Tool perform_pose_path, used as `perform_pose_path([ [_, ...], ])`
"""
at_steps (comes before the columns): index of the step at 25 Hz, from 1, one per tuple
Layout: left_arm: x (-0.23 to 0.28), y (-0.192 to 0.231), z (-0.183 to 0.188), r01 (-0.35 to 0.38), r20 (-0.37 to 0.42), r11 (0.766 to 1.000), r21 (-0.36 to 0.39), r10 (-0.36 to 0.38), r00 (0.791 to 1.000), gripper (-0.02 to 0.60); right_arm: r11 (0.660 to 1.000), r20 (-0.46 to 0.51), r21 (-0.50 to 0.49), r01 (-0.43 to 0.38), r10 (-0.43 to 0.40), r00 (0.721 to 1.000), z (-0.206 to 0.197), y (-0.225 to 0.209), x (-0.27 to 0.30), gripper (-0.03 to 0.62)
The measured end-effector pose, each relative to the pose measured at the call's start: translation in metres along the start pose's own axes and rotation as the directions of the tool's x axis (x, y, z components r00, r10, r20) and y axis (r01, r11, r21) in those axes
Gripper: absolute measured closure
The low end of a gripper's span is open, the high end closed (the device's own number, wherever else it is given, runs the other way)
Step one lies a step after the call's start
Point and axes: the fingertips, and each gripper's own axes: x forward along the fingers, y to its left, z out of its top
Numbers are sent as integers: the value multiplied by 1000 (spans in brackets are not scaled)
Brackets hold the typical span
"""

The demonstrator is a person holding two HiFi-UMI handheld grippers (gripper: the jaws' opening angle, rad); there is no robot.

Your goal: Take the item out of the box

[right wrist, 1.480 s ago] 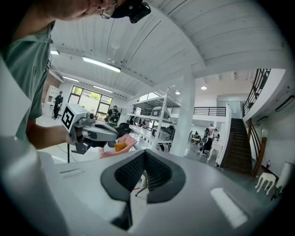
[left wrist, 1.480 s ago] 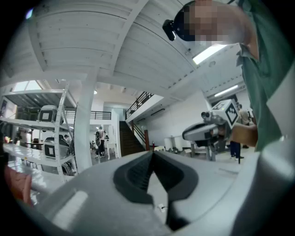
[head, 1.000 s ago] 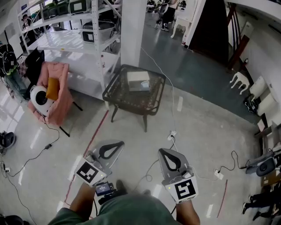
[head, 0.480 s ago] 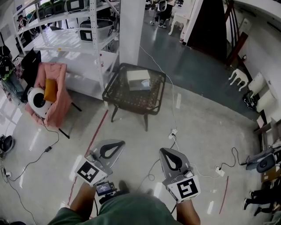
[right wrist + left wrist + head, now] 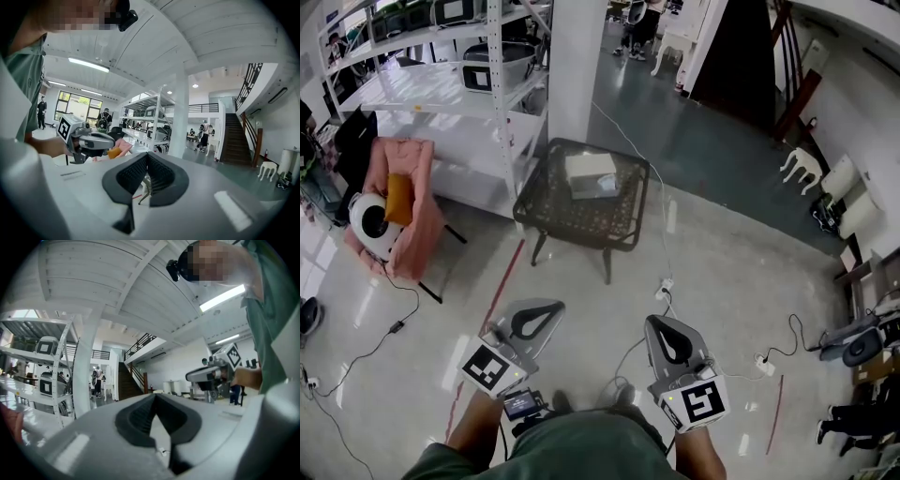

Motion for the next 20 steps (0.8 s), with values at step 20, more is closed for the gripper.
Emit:
perform_pose_path([
  [20, 165, 29, -7, -190, -68, 982, 16, 191, 979, 583, 974, 57, 12, -226, 225, 973, -24, -174, 61, 588],
])
